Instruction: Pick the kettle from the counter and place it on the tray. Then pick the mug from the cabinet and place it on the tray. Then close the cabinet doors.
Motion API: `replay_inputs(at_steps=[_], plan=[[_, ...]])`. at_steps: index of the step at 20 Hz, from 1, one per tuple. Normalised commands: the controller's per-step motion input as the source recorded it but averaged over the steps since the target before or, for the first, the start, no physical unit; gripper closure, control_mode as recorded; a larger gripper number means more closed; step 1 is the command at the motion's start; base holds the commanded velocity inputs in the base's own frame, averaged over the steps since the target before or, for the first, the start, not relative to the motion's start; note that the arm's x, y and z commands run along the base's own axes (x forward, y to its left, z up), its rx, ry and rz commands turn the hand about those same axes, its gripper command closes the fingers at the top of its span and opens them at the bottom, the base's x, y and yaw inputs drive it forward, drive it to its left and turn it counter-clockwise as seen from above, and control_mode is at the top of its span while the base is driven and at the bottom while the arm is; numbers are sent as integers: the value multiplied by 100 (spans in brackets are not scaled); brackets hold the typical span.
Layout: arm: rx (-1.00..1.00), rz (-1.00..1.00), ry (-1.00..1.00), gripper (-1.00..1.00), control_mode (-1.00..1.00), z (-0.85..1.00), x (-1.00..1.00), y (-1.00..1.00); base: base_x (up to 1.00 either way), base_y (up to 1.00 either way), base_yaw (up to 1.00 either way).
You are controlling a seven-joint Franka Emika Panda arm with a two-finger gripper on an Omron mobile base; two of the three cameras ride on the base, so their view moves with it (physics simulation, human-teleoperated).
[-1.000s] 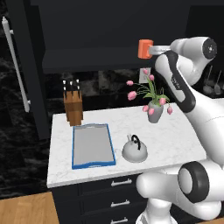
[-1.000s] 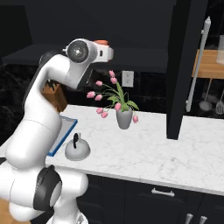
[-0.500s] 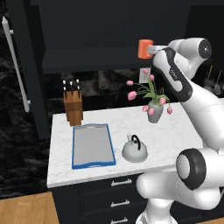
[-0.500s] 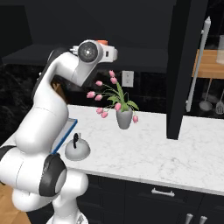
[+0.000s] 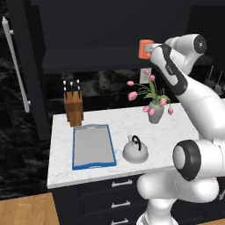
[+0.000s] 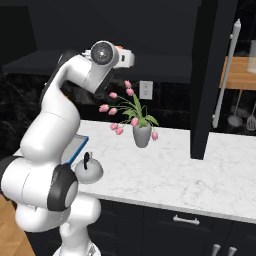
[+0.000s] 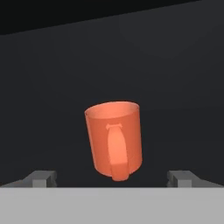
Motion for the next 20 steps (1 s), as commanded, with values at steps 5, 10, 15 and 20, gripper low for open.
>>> replay_inputs(at_steps=[5, 10, 15, 20], plan=[[0, 0, 2, -100, -100, 4, 21, 1, 0, 0, 0], [0, 0, 1, -100, -100, 0, 24, 1, 0, 0, 0], [0, 0, 0, -100, -100, -5, 25, 0, 0, 0, 0], [0, 0, 0, -100, -100, -5, 22, 0, 0, 0, 0]])
